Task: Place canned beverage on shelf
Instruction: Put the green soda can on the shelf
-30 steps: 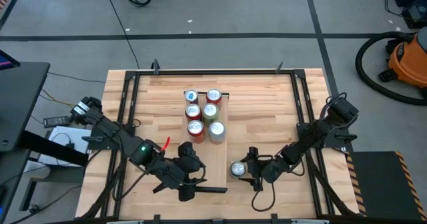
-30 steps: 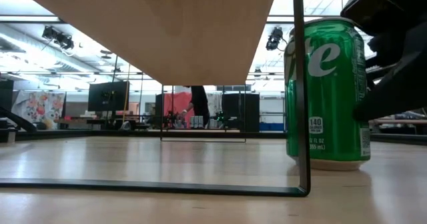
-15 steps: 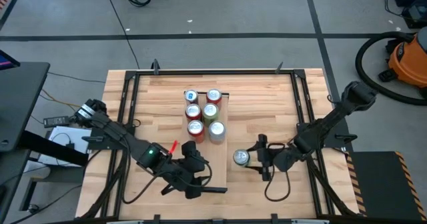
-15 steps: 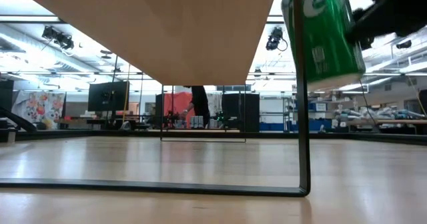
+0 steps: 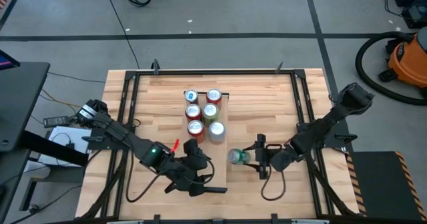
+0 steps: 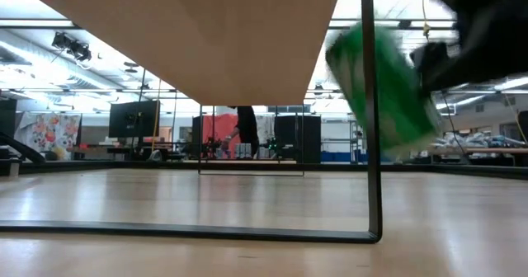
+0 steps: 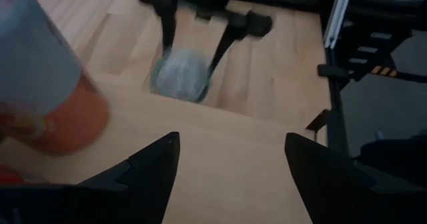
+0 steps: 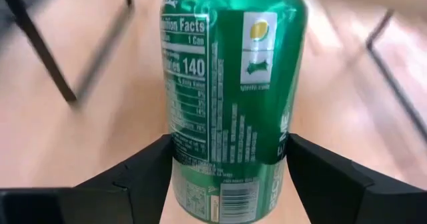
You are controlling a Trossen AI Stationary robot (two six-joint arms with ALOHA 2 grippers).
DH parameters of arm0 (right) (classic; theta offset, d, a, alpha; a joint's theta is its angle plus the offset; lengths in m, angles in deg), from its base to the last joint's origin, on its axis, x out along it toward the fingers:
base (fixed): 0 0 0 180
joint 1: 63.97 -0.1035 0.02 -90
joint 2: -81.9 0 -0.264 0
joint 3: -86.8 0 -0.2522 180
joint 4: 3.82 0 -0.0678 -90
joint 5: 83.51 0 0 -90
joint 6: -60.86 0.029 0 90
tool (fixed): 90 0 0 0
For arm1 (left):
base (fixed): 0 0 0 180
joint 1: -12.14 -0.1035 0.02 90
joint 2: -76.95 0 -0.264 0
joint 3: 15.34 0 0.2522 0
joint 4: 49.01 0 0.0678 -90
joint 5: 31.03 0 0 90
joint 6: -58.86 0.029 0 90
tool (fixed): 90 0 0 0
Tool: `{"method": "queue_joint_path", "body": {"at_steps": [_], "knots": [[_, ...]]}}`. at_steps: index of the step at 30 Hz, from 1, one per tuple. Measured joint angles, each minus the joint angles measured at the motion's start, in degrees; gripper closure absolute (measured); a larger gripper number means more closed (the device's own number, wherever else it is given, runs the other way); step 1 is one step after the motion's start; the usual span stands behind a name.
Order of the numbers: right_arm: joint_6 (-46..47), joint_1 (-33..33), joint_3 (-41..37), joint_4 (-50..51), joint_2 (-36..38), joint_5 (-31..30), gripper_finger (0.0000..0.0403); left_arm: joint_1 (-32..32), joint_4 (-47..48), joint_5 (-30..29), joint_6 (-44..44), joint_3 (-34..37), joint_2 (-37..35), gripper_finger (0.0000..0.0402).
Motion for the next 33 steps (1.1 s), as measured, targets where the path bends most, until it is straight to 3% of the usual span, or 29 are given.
{"method": "queue_joint_path", "body": {"at_steps": [11, 16, 22, 26, 33], "knots": [[2.34, 2.04, -1.27, -4.49, -6.05, 1.52, 0.0128, 0.14, -0.97, 2.49, -0.72, -0.04, -0.06, 0.0118], [2.17, 3.58, -1.31, -4.21, -4.52, 4.18, 0.0128, 0.17, -1.49, 2.74, -1.04, -0.04, -0.06, 0.0118], [1.44, 4.39, -1.38, -2.06, -0.6, 2.6, 0.0124, 0.32, -1.63, 4.28, -2.07, -0.04, -0.06, 0.0118], [2.34, 5.98, -1.32, -2.01, -0.44, 5.61, 0.0123, 0.31, -1.54, 4.27, -2.09, -0.04, -0.07, 0.0118], [1.94, 6.73, 7.27, 10.56, -4.04, 7.17, 0.0123, 0.12, -1.13, 4.25, -2.05, -0.04, -0.08, 0.0118]]}}
